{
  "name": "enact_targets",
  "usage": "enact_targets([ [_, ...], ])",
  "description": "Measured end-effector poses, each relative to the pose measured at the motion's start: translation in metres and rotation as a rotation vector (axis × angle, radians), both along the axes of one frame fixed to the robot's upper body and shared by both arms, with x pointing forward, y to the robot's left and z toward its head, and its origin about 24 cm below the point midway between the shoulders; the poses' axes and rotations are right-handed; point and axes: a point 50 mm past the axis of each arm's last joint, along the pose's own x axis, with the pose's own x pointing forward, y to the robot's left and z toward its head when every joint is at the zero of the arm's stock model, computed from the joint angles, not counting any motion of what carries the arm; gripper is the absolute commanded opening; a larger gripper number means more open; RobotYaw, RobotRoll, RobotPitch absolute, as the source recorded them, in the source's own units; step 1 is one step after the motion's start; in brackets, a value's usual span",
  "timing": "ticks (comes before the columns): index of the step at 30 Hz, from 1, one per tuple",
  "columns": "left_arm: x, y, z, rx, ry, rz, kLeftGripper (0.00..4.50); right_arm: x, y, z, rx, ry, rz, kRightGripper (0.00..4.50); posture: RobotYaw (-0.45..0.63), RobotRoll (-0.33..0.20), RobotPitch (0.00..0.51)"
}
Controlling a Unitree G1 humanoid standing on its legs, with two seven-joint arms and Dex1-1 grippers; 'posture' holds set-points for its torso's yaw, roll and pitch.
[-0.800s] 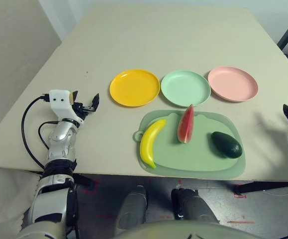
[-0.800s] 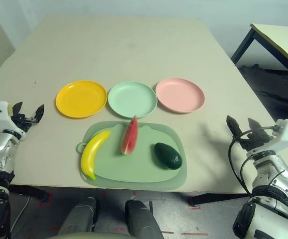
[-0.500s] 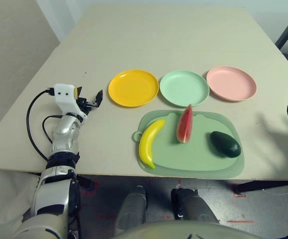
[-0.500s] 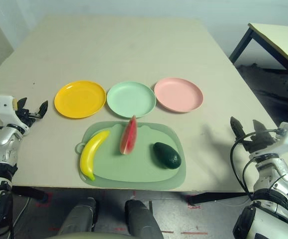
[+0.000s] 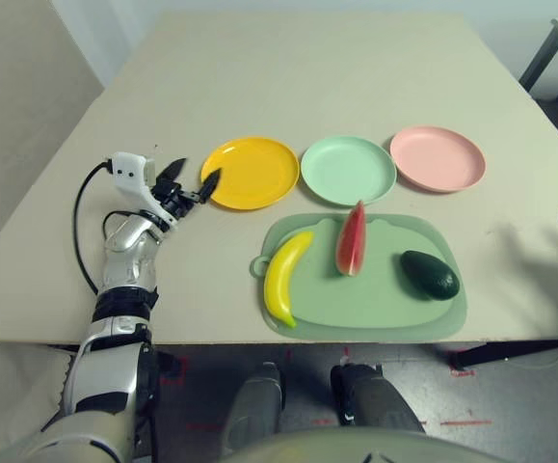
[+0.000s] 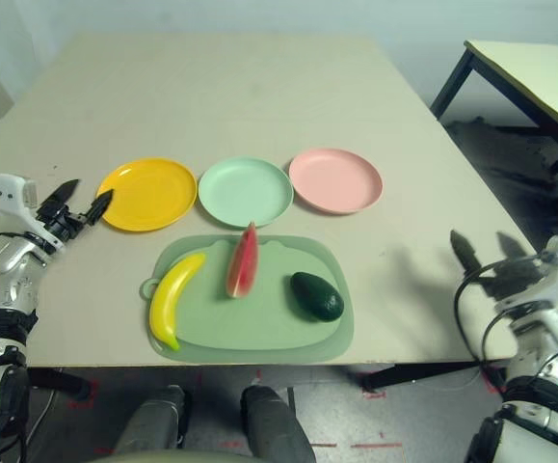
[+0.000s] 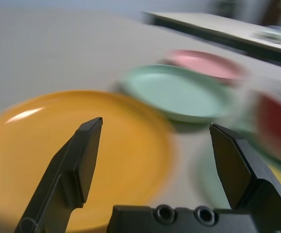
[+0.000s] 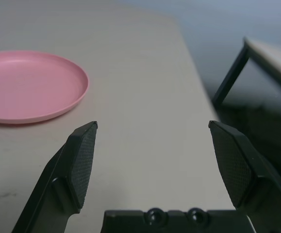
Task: Place the fruits into color-matched plates.
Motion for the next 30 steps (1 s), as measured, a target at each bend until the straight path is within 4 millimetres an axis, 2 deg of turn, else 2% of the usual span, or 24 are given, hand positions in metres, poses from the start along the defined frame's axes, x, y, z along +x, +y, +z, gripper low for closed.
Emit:
enact_targets([
  [3, -0.016, 0.002, 0.020, 0.090, 0.025, -0.256, 4.50, 0.014, 0.037, 0.050, -0.346, 0.081, 0.237, 4.48, -0.12, 0.000, 0.135],
  [6, -0.024, -0.009, 0.021, 0.151, 0.059, -0.444, 4.50, 0.027, 0.085, 0.072, -0.607, 0.172, 0.526, 4.48, -0.14, 0.000, 0.130],
  [8, -0.026, -0.020, 0.018, 0.175, 0.082, -0.524, 4.50, 0.031, 0.116, 0.076, -0.790, 0.228, 0.717, 4.48, -0.15, 0.000, 0.128],
  [11, -0.027, -0.032, 0.014, 0.191, 0.108, -0.596, 4.50, 0.034, 0.150, 0.073, -1.044, 0.269, 0.958, 4.48, -0.15, 0.000, 0.127],
  [13, -0.025, -0.039, 0.014, 0.207, 0.112, -0.633, 4.50, 0.033, 0.174, 0.064, -1.215, 0.280, 1.138, 4.48, -0.14, 0.000, 0.130],
  [16, -0.024, -0.046, 0.015, 0.220, 0.101, -0.662, 4.50, 0.026, 0.200, 0.051, -1.380, 0.271, 1.360, 4.48, -0.12, 0.000, 0.136],
  [20, -0.023, -0.052, 0.011, 0.194, 0.085, -0.675, 4.50, 0.023, 0.211, 0.048, -1.572, 0.260, 1.509, 4.48, -0.08, 0.000, 0.143],
  [25, -0.024, -0.051, 0.003, 0.155, 0.091, -0.629, 4.50, 0.039, 0.206, 0.038, -1.631, 0.320, 1.556, 4.48, -0.03, 0.000, 0.147],
  [30, -0.029, -0.049, -0.001, 0.154, 0.104, -0.598, 4.50, 0.041, 0.204, 0.023, -1.683, 0.341, 1.644, 4.48, -0.01, 0.000, 0.148],
])
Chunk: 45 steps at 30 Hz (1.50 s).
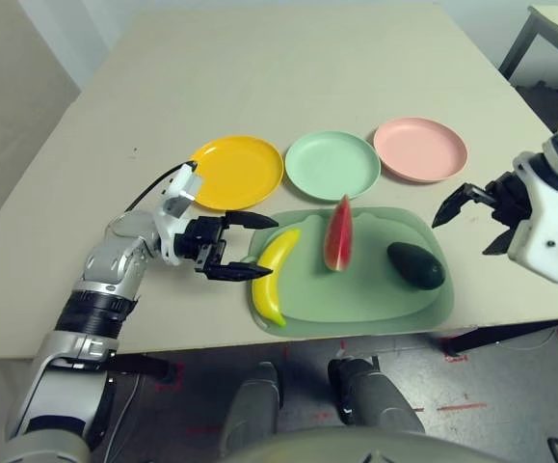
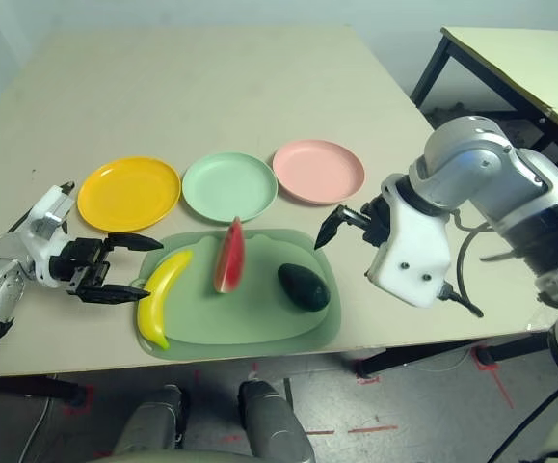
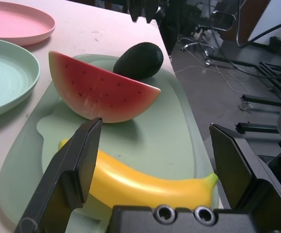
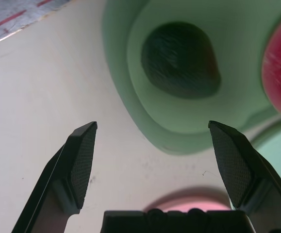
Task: Place the fruits into color-matched plates.
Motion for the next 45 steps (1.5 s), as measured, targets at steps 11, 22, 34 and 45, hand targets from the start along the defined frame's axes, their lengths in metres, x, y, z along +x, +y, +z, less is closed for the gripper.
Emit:
enact_targets([
  [11, -0.008, 0.001, 0.002, 0.011, 0.003, 0.040, 4.50, 0.010, 0.035, -0.011, 0.026, 0.005, 0.196, 4.48, 0.05, 0.000, 0.149],
  [22, -0.011, 0.007, 0.004, 0.027, 0.009, 0.072, 4.50, 0.005, 0.039, -0.023, 0.006, 0.059, 0.254, 4.48, 0.08, 0.000, 0.152],
  [34, -0.010, 0.011, 0.010, 0.031, -0.014, 0.095, 4.50, 0.006, 0.039, -0.028, 0.008, 0.100, 0.218, 4.48, 0.10, 0.000, 0.151],
  [45, -0.010, 0.016, 0.015, 0.050, -0.032, 0.100, 4.50, -0.005, 0.042, -0.031, 0.020, 0.222, 0.027, 4.48, 0.10, 0.000, 0.149],
])
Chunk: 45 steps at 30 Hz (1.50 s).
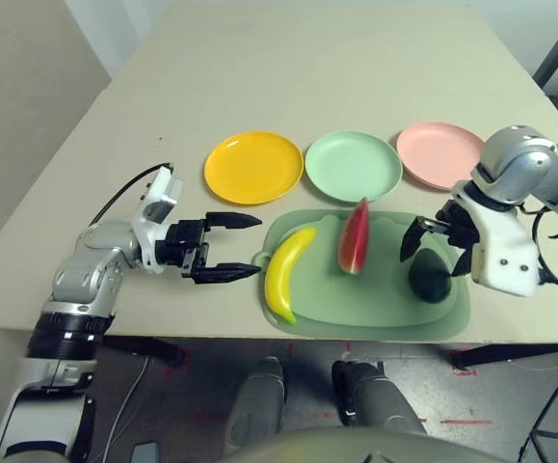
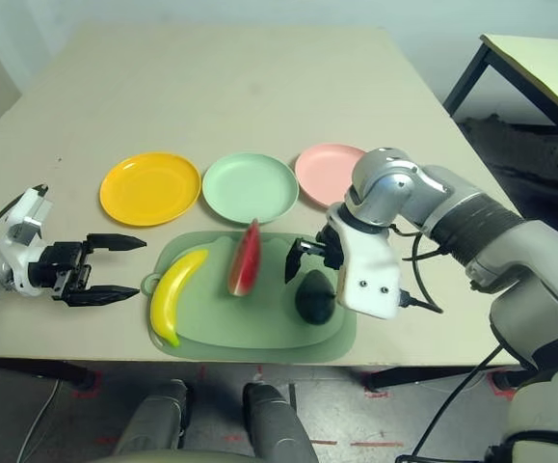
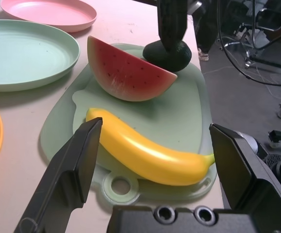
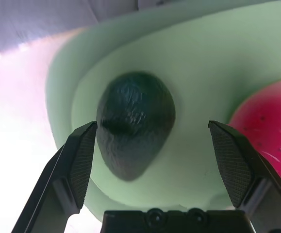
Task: Place the fruits into color-matched plates.
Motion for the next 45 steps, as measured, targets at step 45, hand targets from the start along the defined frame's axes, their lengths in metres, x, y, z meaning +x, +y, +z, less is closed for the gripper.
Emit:
enact_targets([
  [45, 0.013, 0.005, 0.015, 0.063, -0.035, -0.060, 4.50, -0.002, -0.008, -0.024, -0.088, 0.104, -0.696, 4.48, 0.00, 0.000, 0.117],
])
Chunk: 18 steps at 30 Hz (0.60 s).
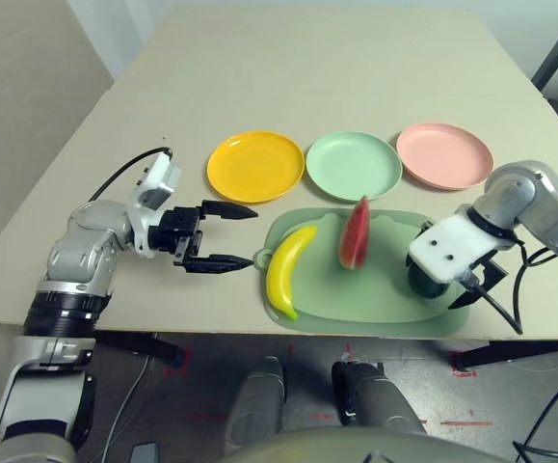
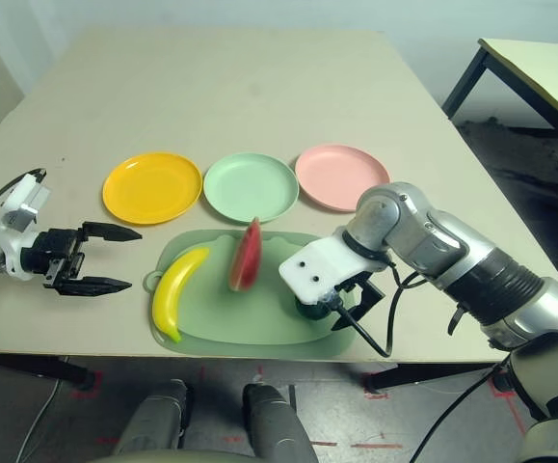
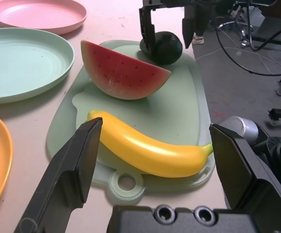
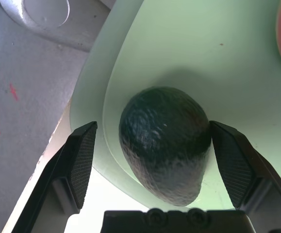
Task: Place the fruits into color-matched plates.
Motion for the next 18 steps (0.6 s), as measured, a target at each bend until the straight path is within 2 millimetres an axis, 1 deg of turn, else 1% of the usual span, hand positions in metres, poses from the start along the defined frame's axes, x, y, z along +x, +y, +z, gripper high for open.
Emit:
enact_targets([
  [5, 0.0015, -0.0016, -0.0014, 0.016, 0.000, -0.013, 4.50, 0.0039, 0.0072, 0.0005, 0.024, -0.017, -0.011, 4.48, -0.01, 0.000, 0.119],
  [9, 0.0021, -0.0012, -0.0025, 0.019, 0.004, -0.012, 4.50, 0.0074, 0.0051, 0.0002, 0.006, -0.033, -0.030, 4.48, 0.00, 0.000, 0.119],
  [12, 0.0027, -0.0010, -0.0016, 0.019, -0.001, -0.012, 4.50, 0.0075, 0.0044, 0.0002, 0.003, -0.030, -0.041, 4.08, 0.00, 0.000, 0.117],
  [13, 0.0028, -0.0009, -0.0014, 0.020, -0.003, -0.012, 4.50, 0.0074, 0.0043, 0.0002, 0.003, -0.030, -0.043, 3.82, 0.00, 0.000, 0.117],
  [15, 0.0028, -0.0009, -0.0012, 0.020, -0.006, -0.013, 4.50, 0.0069, 0.0037, 0.0004, 0.000, -0.029, -0.046, 3.06, 0.00, 0.000, 0.114],
  [18, 0.0028, -0.0007, -0.0009, 0.021, -0.009, -0.013, 4.50, 0.0051, -0.0007, 0.0019, -0.015, -0.031, -0.057, 3.03, 0.00, 0.000, 0.111],
])
